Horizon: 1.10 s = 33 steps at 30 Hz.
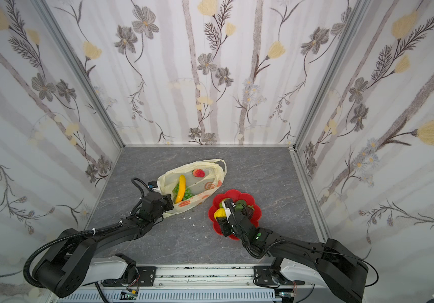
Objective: Take fruits out of the plastic bag
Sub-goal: Place the fruit on the plate.
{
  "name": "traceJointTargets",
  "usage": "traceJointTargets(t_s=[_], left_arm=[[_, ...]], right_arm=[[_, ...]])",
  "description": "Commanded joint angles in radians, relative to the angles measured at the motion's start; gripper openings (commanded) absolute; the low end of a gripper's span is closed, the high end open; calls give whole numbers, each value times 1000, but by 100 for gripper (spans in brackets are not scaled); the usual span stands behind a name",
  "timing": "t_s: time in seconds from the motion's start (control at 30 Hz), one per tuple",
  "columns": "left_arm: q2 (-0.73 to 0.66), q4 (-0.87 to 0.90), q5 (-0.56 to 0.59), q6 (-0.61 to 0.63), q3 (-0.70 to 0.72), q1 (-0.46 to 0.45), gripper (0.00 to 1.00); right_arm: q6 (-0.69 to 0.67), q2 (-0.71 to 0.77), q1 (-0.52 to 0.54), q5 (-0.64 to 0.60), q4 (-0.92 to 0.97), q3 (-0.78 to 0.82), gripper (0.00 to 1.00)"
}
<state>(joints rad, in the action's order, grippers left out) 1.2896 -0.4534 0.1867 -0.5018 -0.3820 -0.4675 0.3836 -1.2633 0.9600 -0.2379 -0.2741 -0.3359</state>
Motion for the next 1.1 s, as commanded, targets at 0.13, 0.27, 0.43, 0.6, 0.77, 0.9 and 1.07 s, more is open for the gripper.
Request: traceJointTargets(t_s=[0.13,0.27,0.43,0.6,0.77,0.9,1.07], left_arm=[[2,-22,9,-6,0,2,8],[0,-24,10,-5,0,1,8],[-4,-24,10,-6,2,1,8],[-4,-24,10,-6,3,1,8],[-4,-23,11,-8,2,1,8],[-1,-25,13,-14,4,1,8],[-2,-28,15,-23,9,2,8]], right_arm=[[-12,-69,0,-37,-127,-6,51],[-10,-92,-2,-53,-123,-17,59],[-9,-111,-1,-56,-122,-28,65],[-11,-107,-2,-63,-123,-26,68],[-8,-95,-1,-73,-124,-19,72],[-5,-83,-1,-76,-112,-31,73],[3,-67,0,-70,-22,-136,72]])
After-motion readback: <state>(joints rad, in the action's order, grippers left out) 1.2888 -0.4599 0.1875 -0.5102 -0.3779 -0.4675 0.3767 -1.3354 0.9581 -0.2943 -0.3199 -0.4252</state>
